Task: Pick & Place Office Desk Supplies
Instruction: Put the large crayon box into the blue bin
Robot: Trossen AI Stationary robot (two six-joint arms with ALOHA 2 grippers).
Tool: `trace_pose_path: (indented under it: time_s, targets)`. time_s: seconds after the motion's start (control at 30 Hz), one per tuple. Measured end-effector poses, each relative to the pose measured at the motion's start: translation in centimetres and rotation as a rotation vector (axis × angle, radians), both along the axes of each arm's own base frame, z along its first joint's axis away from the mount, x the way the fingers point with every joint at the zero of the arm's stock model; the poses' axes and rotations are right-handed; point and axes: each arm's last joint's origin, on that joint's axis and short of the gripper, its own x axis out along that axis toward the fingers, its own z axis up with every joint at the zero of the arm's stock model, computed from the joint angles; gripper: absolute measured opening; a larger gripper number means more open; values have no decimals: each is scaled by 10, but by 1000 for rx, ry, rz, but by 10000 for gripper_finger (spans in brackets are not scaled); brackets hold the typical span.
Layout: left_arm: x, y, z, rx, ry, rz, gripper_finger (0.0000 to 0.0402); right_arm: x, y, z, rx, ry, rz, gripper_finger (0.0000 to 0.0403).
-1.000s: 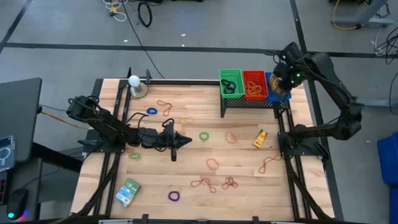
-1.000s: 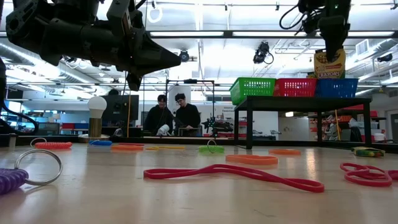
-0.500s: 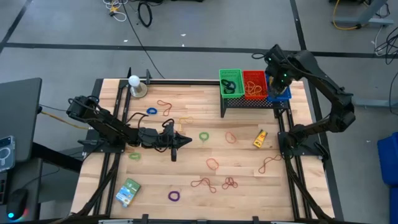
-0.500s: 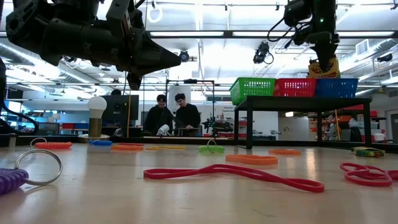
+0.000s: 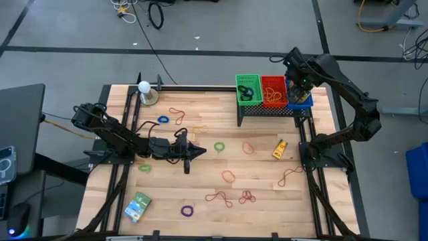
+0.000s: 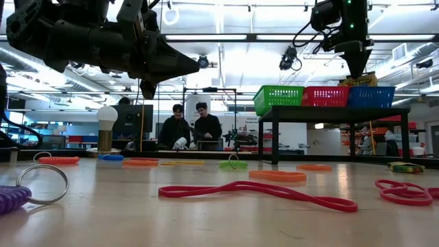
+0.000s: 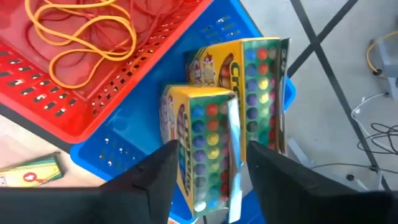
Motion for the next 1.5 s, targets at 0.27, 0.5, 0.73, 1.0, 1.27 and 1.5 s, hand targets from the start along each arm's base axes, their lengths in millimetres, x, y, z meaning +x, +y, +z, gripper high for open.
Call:
trace_pose_path:
  time_s: [0.27, 0.5, 0.73, 1.0, 1.27, 1.5]
  targets:
    - [0, 0, 0, 0, 0, -1, 7, -3, 2, 2, -18, 9, -16, 205]
    - [0, 0, 0, 0, 0, -1, 7, -9, 11, 10, -54, -19, -27, 204]
    - [0, 0, 0, -1, 0, -8, 7, -9, 22, 35, -157, -54, -62, 203]
    - [0, 0, 0, -5, -1, -8, 7, -16, 39, 65, -155, -368, -216, 99]
    - [0, 0, 0, -5, -1, -8, 7, -1, 40, 31, 21, -377, -302, 9]
    - [0, 0, 0, -5, -1, -8, 7, 14, 56, 17, -10, -379, -450, 4]
